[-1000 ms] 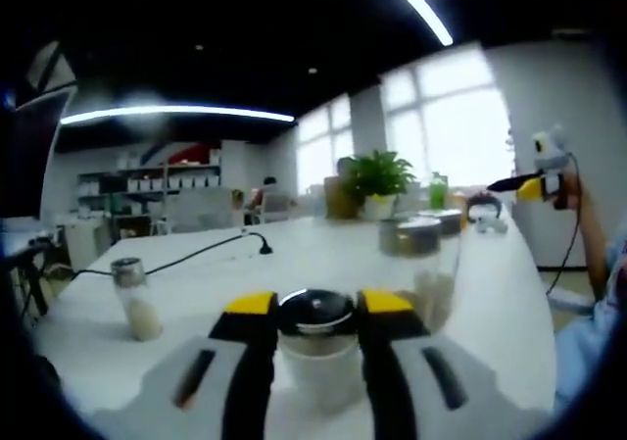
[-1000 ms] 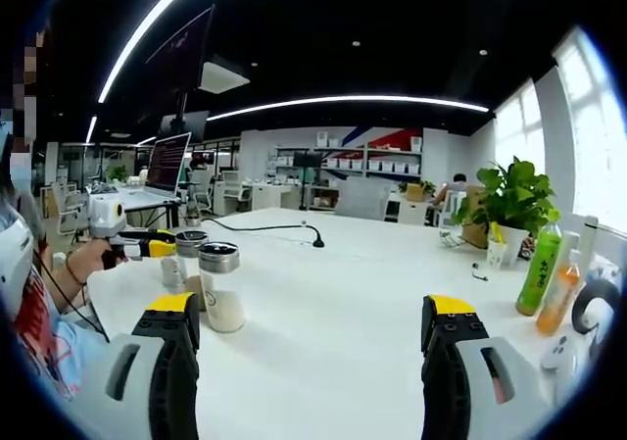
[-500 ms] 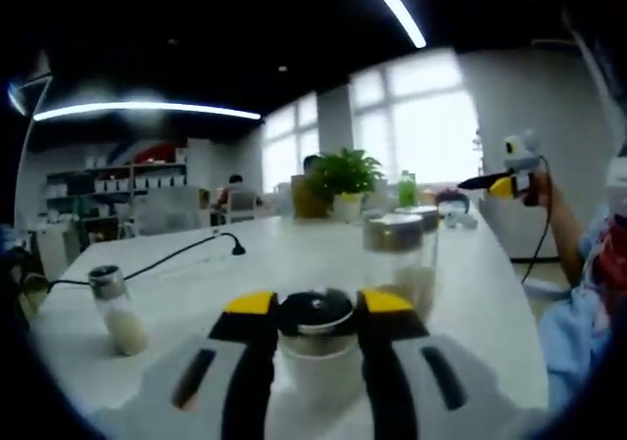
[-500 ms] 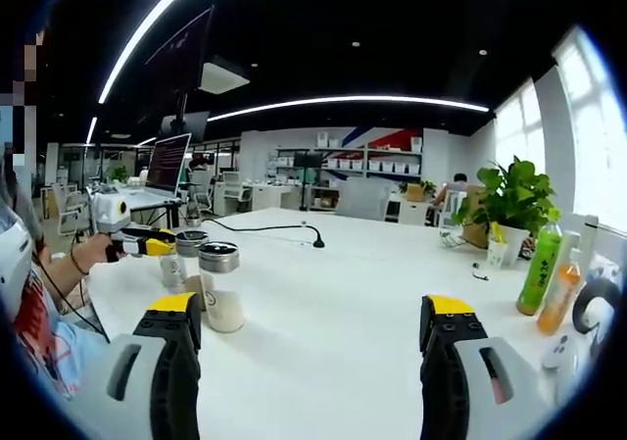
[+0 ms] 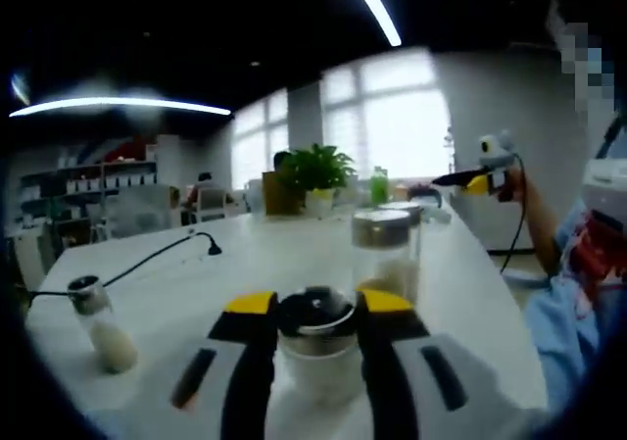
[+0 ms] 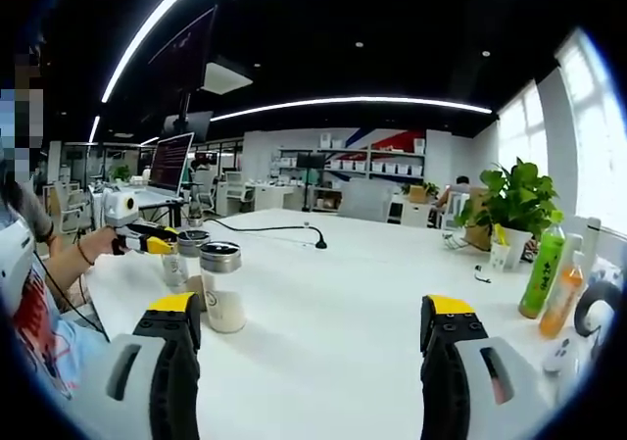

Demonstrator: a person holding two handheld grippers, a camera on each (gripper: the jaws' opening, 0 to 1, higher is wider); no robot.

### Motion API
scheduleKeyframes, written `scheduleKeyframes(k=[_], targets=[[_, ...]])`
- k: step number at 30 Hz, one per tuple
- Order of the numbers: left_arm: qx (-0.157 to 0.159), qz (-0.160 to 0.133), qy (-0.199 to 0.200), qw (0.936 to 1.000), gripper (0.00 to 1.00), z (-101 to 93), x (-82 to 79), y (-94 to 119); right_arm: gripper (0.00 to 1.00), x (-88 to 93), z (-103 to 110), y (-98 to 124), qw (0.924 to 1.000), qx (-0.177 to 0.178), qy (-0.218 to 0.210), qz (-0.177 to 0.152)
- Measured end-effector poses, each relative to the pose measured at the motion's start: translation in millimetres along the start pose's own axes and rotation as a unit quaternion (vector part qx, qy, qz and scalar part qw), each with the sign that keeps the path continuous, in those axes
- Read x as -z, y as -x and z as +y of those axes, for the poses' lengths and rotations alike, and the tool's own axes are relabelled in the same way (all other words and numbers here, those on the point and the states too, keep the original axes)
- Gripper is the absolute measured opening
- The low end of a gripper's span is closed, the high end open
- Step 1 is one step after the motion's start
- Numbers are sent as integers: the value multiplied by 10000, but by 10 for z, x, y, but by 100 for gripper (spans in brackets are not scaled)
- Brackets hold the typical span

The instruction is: Rotate the seasoning bottle until the label or dispensing opening points toward the visible target arrow and the bottle remains upright within the marked orientation range

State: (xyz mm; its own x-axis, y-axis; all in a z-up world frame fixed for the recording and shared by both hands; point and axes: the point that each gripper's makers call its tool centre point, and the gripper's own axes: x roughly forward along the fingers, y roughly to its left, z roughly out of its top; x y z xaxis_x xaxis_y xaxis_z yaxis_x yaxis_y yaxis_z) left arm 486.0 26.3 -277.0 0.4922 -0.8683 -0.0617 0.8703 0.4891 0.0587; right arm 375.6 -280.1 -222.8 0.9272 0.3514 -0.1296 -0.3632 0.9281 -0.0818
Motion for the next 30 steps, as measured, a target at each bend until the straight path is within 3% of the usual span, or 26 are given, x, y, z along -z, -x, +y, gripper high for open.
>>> scheduleKeyframes(k=[14,18,30], targets=[[625,137,-206,9977,33,-32,11,-37,97,22,-31,10,10000,-4,-4,17],[881,130,-294,9956,33,-61,16,-41,96,-27,-51,22,9998,3,-151,-135],[1273,219,-374,9909,33,-92,24,-53,97,14,-57,27,9999,-5,-137,-51]])
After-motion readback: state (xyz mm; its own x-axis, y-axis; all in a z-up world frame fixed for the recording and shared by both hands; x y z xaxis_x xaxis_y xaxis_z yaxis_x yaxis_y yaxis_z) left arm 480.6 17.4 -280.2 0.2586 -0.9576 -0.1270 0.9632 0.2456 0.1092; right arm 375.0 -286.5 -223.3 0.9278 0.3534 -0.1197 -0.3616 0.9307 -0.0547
